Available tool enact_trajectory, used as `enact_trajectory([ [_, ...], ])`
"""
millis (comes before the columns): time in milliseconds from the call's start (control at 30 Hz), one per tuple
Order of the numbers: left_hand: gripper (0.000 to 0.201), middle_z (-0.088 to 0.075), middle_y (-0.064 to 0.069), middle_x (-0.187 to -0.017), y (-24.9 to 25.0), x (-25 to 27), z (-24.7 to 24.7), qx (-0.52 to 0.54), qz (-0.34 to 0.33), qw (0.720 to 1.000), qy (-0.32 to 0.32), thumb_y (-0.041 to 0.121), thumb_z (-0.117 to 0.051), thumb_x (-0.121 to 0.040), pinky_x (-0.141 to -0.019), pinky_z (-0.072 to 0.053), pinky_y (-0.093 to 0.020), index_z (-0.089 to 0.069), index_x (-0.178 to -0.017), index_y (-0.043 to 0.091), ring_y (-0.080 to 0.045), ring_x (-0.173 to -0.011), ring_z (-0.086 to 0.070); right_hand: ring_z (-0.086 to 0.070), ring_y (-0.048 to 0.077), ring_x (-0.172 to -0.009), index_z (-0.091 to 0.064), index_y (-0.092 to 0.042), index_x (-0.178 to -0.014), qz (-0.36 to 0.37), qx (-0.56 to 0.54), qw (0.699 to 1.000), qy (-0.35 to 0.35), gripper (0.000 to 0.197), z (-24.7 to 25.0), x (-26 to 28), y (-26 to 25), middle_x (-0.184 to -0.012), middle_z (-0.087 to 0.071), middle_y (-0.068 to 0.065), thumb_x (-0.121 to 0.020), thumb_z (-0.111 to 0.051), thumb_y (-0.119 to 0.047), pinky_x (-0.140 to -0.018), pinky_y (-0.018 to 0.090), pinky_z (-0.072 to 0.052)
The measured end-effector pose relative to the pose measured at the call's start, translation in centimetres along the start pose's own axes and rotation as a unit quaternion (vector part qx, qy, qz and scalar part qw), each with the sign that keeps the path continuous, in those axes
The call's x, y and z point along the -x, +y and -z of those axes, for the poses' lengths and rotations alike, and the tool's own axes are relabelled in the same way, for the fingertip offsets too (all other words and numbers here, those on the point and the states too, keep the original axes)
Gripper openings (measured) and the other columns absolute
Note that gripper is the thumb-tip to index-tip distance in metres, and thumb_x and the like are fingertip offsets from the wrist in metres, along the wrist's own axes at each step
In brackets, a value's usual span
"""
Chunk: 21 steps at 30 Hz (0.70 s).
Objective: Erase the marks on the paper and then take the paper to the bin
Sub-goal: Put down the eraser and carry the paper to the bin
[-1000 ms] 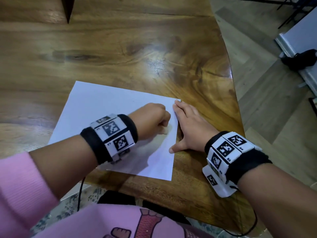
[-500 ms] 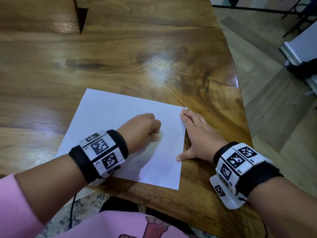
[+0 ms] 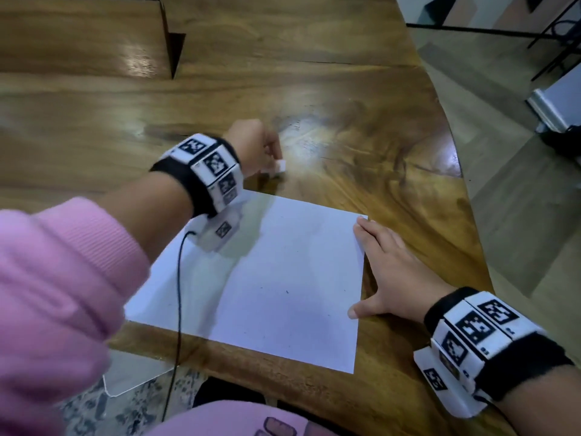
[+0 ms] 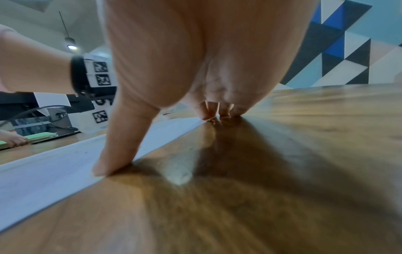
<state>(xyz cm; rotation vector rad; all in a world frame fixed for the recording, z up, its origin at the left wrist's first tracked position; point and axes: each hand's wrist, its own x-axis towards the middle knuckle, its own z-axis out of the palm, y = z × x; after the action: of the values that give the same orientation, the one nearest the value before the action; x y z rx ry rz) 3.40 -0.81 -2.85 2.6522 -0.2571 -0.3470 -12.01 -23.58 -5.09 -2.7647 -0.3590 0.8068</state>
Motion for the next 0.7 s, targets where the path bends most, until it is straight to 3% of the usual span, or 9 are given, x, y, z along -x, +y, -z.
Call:
enact_trajectory([
  [100, 0.012, -0.059, -0.003, -0.087, 0.9, -2.3, -0.5, 0.006, 0.036, 0.999, 0.037, 0.018, -0.065, -0.081, -0.069, -0.038, -0.025, -0.068, -0.091, 0.011, -0.017, -0.080, -0.052, 0.013, 0.005, -0.141, 0.009, -0.018, -0.150, -0.003, 0.002, 1.000, -0.001, 0.134, 0.1, 0.0, -0.2, -0.153, 0.017, -0.015, -0.057, -0.080, -0.055, -0.115, 0.023, -0.004],
  [200, 0.017, -0.065, -0.009, -0.108, 1.2, -3.1, -0.9, -0.017, 0.043, 0.998, 0.039, 0.016, -0.058, -0.086, -0.077, -0.042, -0.028, -0.067, -0.099, 0.010, -0.025, -0.101, -0.058, 0.013, 0.005, -0.140, 0.009, -0.017, -0.150, -0.002, 0.004, 1.000, -0.003, 0.134, 0.2, 0.0, -0.3, -0.153, 0.017, -0.015, -0.057, -0.080, -0.055, -0.113, 0.020, -0.002],
  [300, 0.028, -0.051, -0.017, -0.129, 0.2, -2.9, -0.8, -0.029, 0.061, 0.996, 0.060, 0.011, -0.057, -0.085, -0.095, -0.041, -0.036, -0.061, -0.113, 0.012, -0.033, -0.117, -0.049, 0.013, 0.003, -0.139, 0.009, -0.018, -0.150, -0.002, -0.002, 1.000, -0.007, 0.134, 0.2, 0.0, -0.2, -0.152, 0.017, -0.016, -0.057, -0.081, -0.055, -0.112, 0.020, -0.001],
  [433, 0.038, -0.059, -0.011, -0.123, -2.5, 0.3, 0.6, -0.005, 0.103, 0.994, 0.043, 0.011, -0.062, -0.081, -0.096, -0.043, -0.036, -0.058, -0.119, 0.015, -0.029, -0.113, -0.054, 0.013, 0.004, -0.139, 0.009, -0.017, -0.150, 0.002, 0.001, 1.000, -0.007, 0.134, 0.3, 0.0, -0.2, -0.153, 0.017, -0.015, -0.057, -0.080, -0.055, -0.114, 0.022, -0.002],
  [533, 0.039, -0.062, -0.016, -0.117, -4.8, 3.9, 1.3, -0.023, 0.117, 0.993, 0.015, 0.011, -0.066, -0.077, -0.089, -0.043, -0.036, -0.060, -0.115, 0.013, -0.033, -0.107, -0.056, 0.006, 0.005, -0.139, 0.002, -0.017, -0.150, -0.002, -0.004, 1.000, -0.001, 0.129, 0.7, 0.1, -0.5, -0.153, 0.009, -0.015, -0.057, -0.080, -0.055, -0.114, 0.023, -0.009],
  [600, 0.042, -0.059, -0.021, -0.114, -6.0, 6.5, 1.1, -0.035, 0.148, 0.988, -0.002, 0.013, -0.071, -0.072, -0.088, -0.043, -0.037, -0.059, -0.112, 0.012, -0.035, -0.103, -0.055, -0.004, 0.008, -0.139, -0.012, -0.017, -0.149, -0.014, -0.025, 0.999, 0.027, 0.113, 1.0, -0.2, -0.7, -0.151, -0.005, -0.013, -0.063, -0.078, -0.053, -0.113, 0.026, -0.017],
  [700, 0.070, -0.047, -0.027, -0.119, -7.2, 10.1, 0.2, -0.082, 0.210, 0.974, -0.011, 0.037, -0.077, -0.064, -0.093, -0.040, -0.041, -0.047, -0.121, 0.010, -0.040, -0.109, -0.048, -0.024, 0.016, -0.129, -0.031, -0.016, -0.139, -0.045, -0.030, 0.994, 0.092, 0.083, 1.2, -1.1, -1.2, -0.138, -0.027, -0.004, -0.073, -0.074, -0.044, -0.107, 0.030, -0.029],
])
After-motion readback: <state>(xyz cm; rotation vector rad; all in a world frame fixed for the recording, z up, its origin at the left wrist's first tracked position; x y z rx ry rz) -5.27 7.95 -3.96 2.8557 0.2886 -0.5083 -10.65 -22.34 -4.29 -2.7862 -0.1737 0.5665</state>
